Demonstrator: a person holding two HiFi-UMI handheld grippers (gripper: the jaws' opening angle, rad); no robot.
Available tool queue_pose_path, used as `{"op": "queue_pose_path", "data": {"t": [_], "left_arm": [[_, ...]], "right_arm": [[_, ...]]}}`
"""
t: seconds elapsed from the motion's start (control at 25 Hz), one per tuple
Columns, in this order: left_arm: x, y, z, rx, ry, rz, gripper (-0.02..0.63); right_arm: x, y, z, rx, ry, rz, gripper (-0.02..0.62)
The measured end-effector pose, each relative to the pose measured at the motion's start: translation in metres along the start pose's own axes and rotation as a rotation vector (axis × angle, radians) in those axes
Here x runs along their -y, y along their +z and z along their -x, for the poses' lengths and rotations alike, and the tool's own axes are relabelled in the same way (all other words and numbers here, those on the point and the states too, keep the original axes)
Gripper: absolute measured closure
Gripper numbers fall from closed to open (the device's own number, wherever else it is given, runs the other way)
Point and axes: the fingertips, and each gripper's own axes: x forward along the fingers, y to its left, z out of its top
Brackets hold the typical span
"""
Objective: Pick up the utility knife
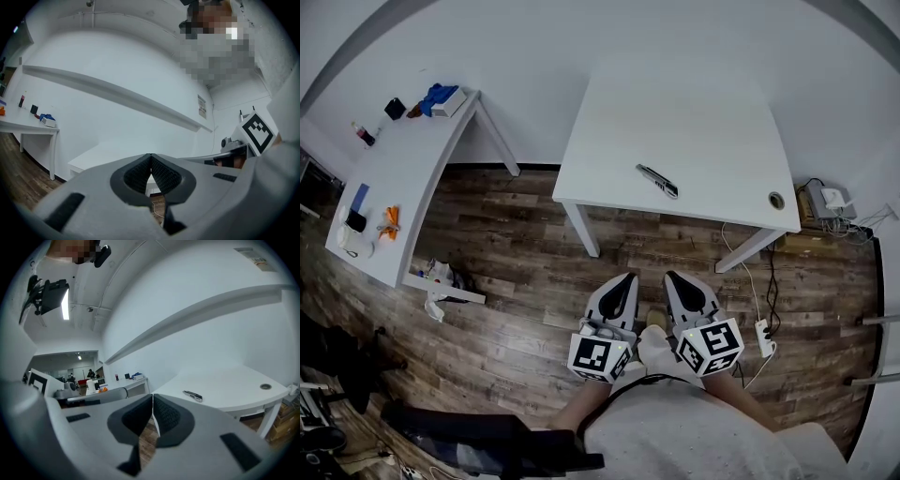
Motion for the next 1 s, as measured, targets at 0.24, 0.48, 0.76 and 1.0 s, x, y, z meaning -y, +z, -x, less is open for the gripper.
{"op": "queue_pose_path", "data": {"t": [0.24,0.48,0.76,1.0], "left_arm": [[-0.020,0.001,-0.033,-0.001,0.035,0.003,0.598],[-0.026,0.002,-0.074,0.000,0.028,0.010,0.598],[-0.040,-0.002,-0.110,-0.012,0.051,0.014,0.598],[-0.050,0.004,-0.137,-0.005,0.089,-0.005,0.598]], "right_arm": [[0.024,0.007,-0.028,-0.012,0.018,-0.008,0.588],[0.056,0.015,-0.055,-0.027,0.019,-0.017,0.588],[0.078,0.015,-0.086,-0.062,0.057,-0.026,0.588],[0.103,0.022,-0.105,-0.076,0.083,-0.034,0.588]]}}
